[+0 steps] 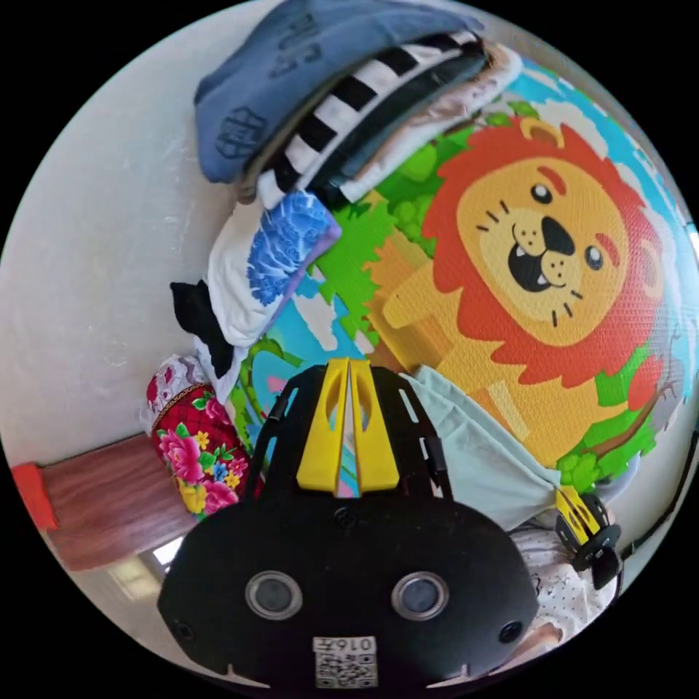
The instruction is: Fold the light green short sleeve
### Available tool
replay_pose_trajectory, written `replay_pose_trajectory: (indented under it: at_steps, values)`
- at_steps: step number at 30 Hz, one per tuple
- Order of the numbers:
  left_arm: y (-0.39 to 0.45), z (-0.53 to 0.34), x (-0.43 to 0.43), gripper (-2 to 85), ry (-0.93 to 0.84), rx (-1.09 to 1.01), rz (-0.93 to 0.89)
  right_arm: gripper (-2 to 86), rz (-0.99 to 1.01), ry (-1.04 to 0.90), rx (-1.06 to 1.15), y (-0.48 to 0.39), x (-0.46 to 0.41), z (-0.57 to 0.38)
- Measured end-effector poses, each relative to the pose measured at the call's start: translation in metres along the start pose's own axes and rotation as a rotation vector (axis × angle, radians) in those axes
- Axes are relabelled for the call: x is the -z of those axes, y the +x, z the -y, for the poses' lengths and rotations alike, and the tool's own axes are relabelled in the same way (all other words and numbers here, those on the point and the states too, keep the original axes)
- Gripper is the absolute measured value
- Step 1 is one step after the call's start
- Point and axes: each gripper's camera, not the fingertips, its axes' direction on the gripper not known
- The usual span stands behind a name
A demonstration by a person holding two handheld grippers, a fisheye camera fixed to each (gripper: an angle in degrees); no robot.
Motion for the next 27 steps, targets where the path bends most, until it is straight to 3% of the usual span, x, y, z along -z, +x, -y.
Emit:
replay_pose_trajectory:
  at_steps: [5, 12, 17, 27]
  values:
    - [0.0, -0.181, -0.006, -0.7, 0.376, -0.095, -0.376, -0.1, -0.083, -0.016, 0.005, -0.002, -0.001, -0.016]
    - [0.05, -0.455, -0.083, 4.9, 0.601, -0.059, -0.759, 1.7, 0.021, 0.104, 0.087, -0.005, 0.016, -0.031]
    - [0.081, -0.557, -0.107, 7.9, 0.735, 0.079, -0.797, 7.4, 0.149, 0.044, 0.332, -0.026, 0.005, -0.019]
    - [0.118, -0.632, -0.119, 3.3, 0.673, 0.104, -0.561, 8.0, 0.124, -0.167, 0.432, -0.054, -0.033, -0.002]
